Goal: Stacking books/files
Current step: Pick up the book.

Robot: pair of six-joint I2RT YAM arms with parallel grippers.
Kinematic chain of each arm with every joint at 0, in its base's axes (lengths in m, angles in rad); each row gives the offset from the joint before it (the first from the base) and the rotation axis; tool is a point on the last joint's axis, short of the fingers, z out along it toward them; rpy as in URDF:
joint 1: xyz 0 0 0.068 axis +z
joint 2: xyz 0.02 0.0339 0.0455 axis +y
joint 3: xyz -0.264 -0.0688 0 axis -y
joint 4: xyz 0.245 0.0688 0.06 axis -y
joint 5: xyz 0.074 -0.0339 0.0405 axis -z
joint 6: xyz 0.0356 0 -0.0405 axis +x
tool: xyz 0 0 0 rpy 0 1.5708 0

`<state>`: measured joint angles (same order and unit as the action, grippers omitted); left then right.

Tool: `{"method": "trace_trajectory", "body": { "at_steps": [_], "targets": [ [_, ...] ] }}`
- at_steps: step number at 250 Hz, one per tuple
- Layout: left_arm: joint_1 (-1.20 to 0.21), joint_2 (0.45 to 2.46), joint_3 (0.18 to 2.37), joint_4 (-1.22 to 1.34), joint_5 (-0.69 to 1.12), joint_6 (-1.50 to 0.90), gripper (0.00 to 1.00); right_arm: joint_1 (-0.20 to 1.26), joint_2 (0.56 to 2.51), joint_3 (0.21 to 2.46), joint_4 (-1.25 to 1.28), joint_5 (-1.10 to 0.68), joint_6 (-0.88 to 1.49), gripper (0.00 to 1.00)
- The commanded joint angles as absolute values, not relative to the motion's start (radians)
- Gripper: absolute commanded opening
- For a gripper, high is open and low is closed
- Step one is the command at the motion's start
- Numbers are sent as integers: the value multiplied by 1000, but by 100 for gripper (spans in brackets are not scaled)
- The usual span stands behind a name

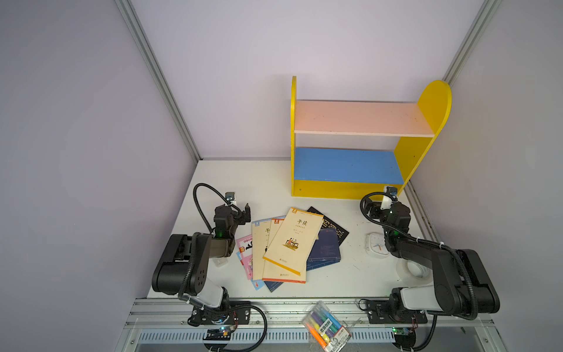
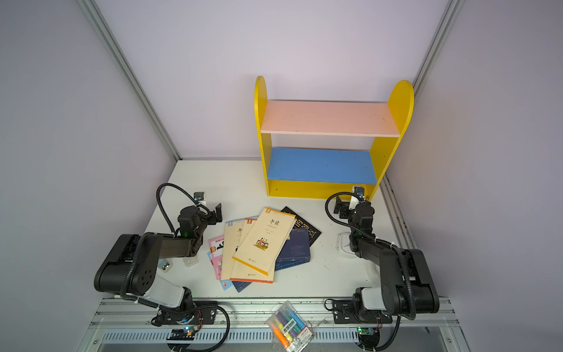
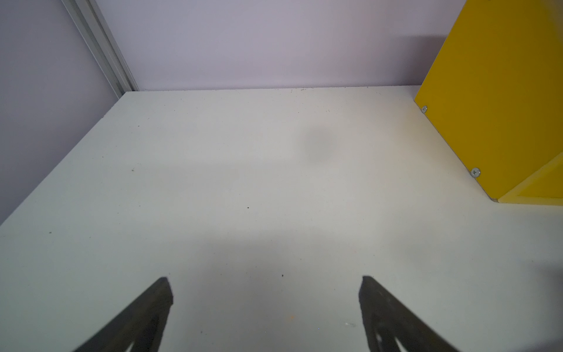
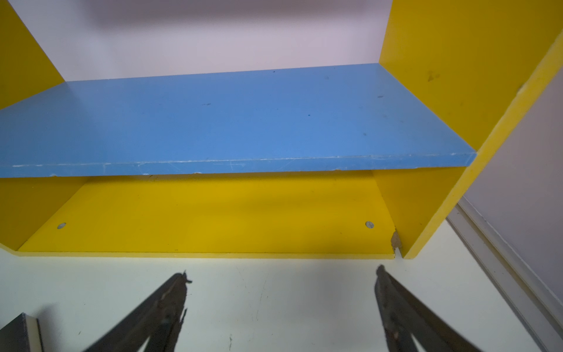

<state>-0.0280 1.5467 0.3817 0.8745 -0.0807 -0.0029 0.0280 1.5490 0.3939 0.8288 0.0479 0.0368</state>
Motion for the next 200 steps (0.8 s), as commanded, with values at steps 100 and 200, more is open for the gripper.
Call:
{"method": "trace_trajectory", "body": {
  "at_steps": [100,200],
  "targets": [
    [-28,1545,390,887,-74,8,98,28,1549,398,862,43,30,98],
    [-19,1539,382,895,7,28,98,29,1549,398,862,43,34,98]
  ]
}}
